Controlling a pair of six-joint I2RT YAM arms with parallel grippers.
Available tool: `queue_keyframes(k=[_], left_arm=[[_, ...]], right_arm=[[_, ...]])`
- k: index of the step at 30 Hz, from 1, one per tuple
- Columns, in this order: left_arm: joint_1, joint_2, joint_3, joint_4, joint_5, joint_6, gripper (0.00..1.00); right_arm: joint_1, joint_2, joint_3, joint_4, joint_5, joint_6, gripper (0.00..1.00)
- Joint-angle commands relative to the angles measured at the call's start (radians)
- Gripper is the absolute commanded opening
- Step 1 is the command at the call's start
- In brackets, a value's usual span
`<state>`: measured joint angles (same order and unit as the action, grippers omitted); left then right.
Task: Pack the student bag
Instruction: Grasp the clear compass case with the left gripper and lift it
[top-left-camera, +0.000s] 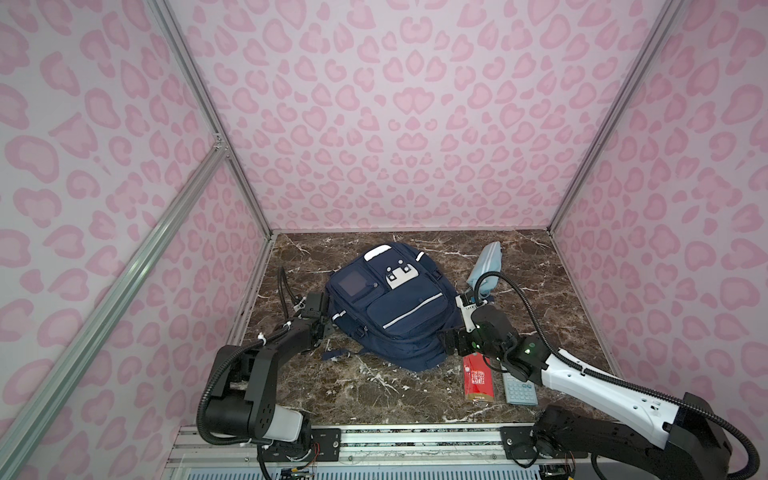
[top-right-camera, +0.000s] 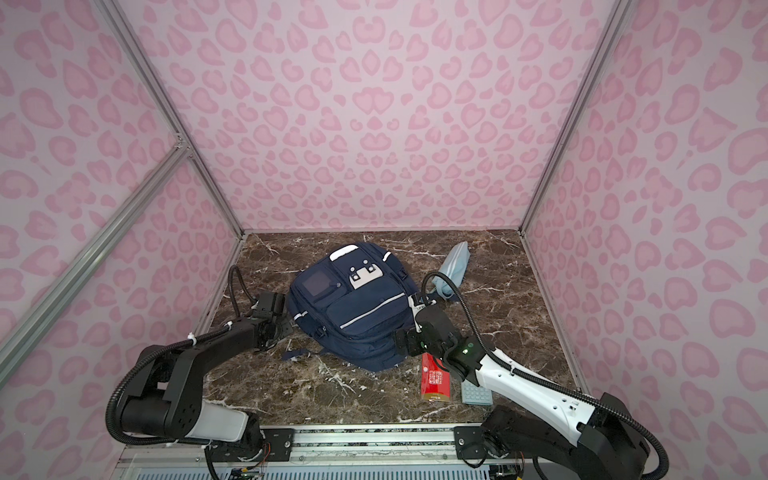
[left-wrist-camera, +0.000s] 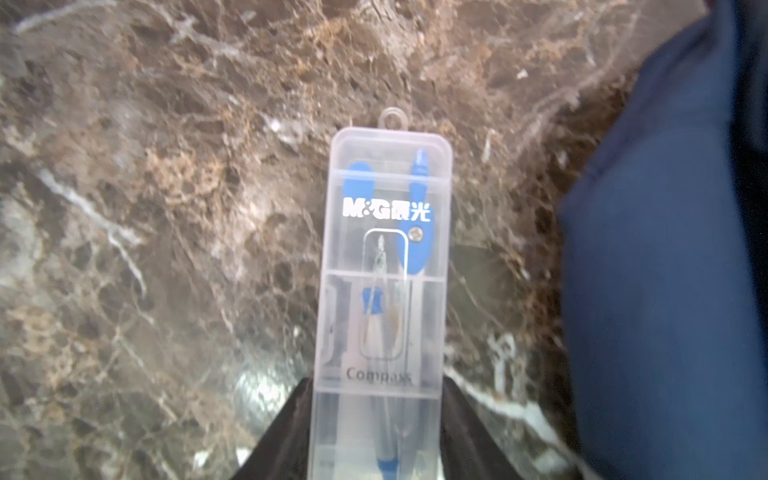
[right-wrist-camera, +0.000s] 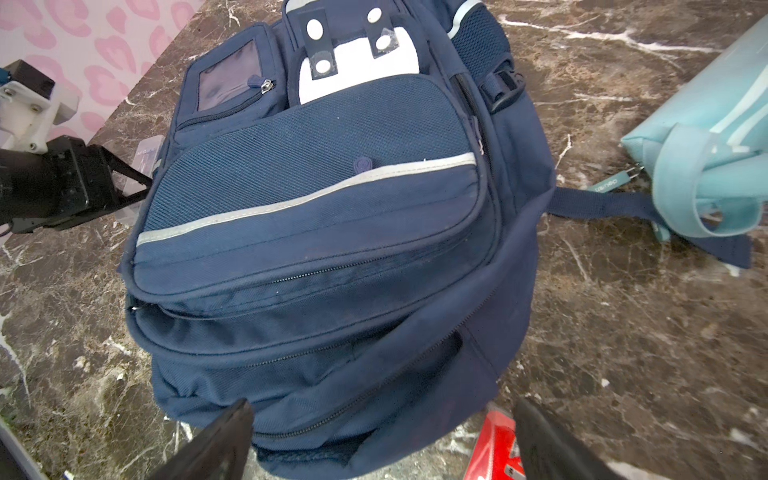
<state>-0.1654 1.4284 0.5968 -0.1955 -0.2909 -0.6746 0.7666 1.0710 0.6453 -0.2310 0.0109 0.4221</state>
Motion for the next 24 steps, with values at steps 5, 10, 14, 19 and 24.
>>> queue_keyframes(k=[5,10,14,19,24], left_arm=[[-0.044,-0.097,-0.074,-0.056,0.104,-0.053,0.38],[-0.232,-0.274,-0.11,-0.189,0.029,-0.135,0.38],[-0.36,-0.358,-0.128,-0.271,0.042,-0.218,0.38],[-0.564,-0.381,-0.177,-0.217,0.089,-0.383,0.37],[-0.801,-0.234,-0.073,-0.196,0.035,-0.49,0.38]], right_arm=[[0.002,-0.018,-0.015,0.013,0.0,-0.013,1.0],[0.007,-0.044,-0.024,0.009,-0.021,0.009,1.0],[0.024,-0.056,-0.044,0.046,-0.037,0.029,1.0],[0.071,-0.025,-0.034,0.061,-0.039,0.049,0.99],[0.146,0.03,-0.005,0.064,-0.025,0.051,0.99]])
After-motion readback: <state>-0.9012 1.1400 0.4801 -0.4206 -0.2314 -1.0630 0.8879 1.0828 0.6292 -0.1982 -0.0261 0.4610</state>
